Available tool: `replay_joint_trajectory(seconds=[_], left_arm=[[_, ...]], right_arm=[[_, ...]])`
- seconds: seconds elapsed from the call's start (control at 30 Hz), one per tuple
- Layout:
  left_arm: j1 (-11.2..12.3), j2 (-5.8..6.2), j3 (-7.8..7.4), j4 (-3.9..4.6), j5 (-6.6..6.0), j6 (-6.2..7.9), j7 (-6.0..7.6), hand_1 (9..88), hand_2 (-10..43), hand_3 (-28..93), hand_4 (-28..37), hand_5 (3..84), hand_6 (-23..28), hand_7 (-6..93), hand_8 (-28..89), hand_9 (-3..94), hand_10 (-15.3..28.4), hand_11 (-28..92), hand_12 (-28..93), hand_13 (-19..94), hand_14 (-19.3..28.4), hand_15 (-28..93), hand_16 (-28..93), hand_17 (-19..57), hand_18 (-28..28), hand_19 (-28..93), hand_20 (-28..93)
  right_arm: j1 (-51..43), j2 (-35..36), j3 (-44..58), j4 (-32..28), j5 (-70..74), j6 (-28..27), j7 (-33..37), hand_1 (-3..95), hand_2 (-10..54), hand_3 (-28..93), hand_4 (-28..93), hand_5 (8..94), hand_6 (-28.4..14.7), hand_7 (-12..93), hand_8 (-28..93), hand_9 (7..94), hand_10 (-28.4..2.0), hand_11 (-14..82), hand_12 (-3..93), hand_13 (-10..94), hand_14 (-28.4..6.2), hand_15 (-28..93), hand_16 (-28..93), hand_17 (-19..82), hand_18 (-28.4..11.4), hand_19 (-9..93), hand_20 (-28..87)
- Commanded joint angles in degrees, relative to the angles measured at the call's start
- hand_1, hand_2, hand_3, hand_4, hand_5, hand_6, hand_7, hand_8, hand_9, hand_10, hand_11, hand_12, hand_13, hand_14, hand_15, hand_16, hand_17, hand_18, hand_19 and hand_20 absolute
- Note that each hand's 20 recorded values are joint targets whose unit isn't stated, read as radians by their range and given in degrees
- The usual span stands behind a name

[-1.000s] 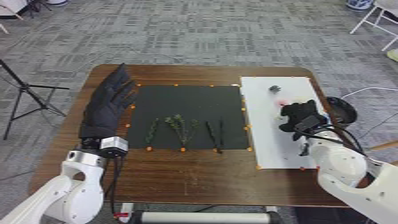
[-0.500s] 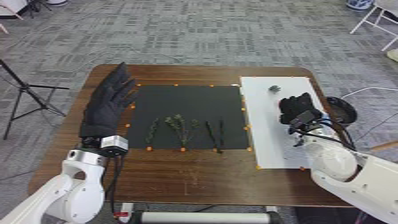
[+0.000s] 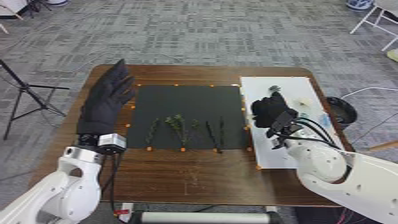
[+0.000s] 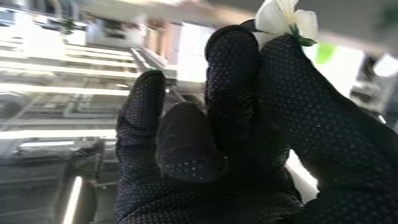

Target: Arrange flowers

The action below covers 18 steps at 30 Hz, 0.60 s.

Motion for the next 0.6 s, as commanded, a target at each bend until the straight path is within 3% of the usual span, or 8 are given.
replay_joint_trajectory(seconds=[0.03,0.27,0.3,0.37,0.43,0.6], left_arm=[[-4.88,3.71,0.09,-0.08,0.16,0.37,0.42,25.1,-6.6,67,-27.2,24.4,1.2,15.1,-7,16.9,8.9,13,22,12,12.2,14,10,-13.9,18.3,32,12],[-10.46,6.57,2.2,1.48,0.19,-0.33,0.2,25.1,-6.5,67,-27.1,24.5,1.3,15.1,-7,17.0,8.9,13,22,12,12.2,14,10,-13.8,18.2,31,12],[-12.25,6.53,3.25,2.2,0.31,-0.52,-0.19,25.1,-6.5,67,-27.2,24.5,1.3,15.1,-7,17.0,8.9,13,22,12,12.2,14,10,-13.8,18.2,31,12],[-13.63,6.64,4.1,2.56,0.49,-0.7,-0.12,25.1,-6.5,67,-27.1,24.5,1.3,15.1,-7,17.0,9.0,13,22,12,12.2,14,10,-13.9,18.2,31,12],[-13.48,6.96,3.92,2.08,0.56,-0.75,0.31,25.1,-6.4,67,-27.1,24.5,1.3,15.1,-7,17.0,9.0,13,22,12,12.2,14,10,-13.9,18.2,31,13],[-15.04,6.83,5.17,2.28,0.57,-1.01,0.44,25.1,-6.3,67,-27.1,24.5,1.3,15.0,-7,17.0,8.9,13,22,12,12.1,14,10,-13.9,18.2,31,13]], right_arm=[[10.84,-13.1,-4.01,-2.32,2.15,-0.18,-4.34,45.6,-9.5,84,-22,77.4,2.5,40,2,82.5,-5.5,27.0,54.8,71,-6.0,88,34,27,-16.9,73,48],[12.63,-24.09,-5.98,1.11,3.81,-3.11,-7.13,46.4,-9.5,84,-24,78.6,3.0,38,0,84.1,-5.6,24.7,53.4,71,-6.0,88,33,27,-16.8,73,48],[12.07,-25.69,-5.25,2.32,4.16,-4.01,-8.69,46.6,-9.5,84,-24,78.7,3.1,38,0,84.3,-5.5,24.3,53.3,71,-6.0,88,33,27,-16.8,73,48],[12.87,-28.53,-6.77,4.03,3.99,-4.86,-9.35,46.7,-9.5,83,-25,79.0,3.2,37,0,84.6,-5.5,23.7,53.1,71,-6.0,88,33,27,-16.8,73,48],[13.74,-30.77,-8.55,4.63,4.26,-5.82,-9.41,46.9,-9.5,83,-26,79.3,3.4,37,0,84.9,-5.4,23.1,52.8,71,-5.9,88,33,27,-16.8,73,48],[13.46,-35.69,-10.33,7.57,3.26,-6.98,-10.28,47.3,-9.5,83,-27,79.8,3.8,36,-1,85.9,-5.1,21.3,51.7,71,-5.8,88,33,27,-16.8,73,48]])
